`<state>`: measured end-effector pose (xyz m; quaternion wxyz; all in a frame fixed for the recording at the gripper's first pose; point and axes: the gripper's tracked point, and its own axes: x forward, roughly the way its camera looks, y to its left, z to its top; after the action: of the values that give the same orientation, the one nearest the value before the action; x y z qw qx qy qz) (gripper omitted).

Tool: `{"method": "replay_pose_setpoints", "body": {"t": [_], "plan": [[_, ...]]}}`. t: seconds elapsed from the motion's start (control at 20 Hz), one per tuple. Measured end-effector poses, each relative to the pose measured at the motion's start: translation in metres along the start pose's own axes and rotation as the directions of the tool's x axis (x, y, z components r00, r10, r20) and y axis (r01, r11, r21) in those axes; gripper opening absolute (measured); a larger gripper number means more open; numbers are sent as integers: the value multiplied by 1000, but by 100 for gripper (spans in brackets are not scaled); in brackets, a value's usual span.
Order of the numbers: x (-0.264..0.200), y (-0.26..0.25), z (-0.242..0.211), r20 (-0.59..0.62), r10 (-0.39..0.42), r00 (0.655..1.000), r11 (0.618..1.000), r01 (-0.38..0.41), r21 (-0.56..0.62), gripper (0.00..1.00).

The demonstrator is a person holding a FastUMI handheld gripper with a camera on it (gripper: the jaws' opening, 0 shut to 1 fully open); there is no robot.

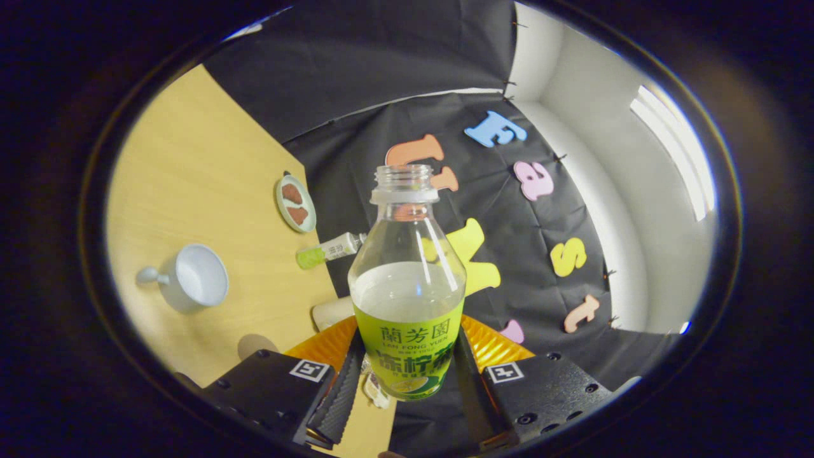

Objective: Take the bottle from table, then pour the juice into the cup, finally place the bottle on the coaster

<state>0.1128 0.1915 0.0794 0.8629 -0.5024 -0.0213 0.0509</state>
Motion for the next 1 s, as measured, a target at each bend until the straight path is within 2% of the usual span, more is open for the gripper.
{"method": "replay_pose_setpoints", "body": {"t": [0.15,0.3,0.45,0.65,0.8,1.0], "plan": [[-3,-6,-3,14,49,999,980,-51,193,75],[-4,-28,1,49,68,996,919,-82,385,75],[-9,-49,11,107,81,991,823,-127,554,75],[-6,-57,9,129,104,986,704,-165,691,75],[10,-47,2,135,154,979,610,-202,766,75],[40,-7,-22,109,246,963,473,-217,854,75]]}}
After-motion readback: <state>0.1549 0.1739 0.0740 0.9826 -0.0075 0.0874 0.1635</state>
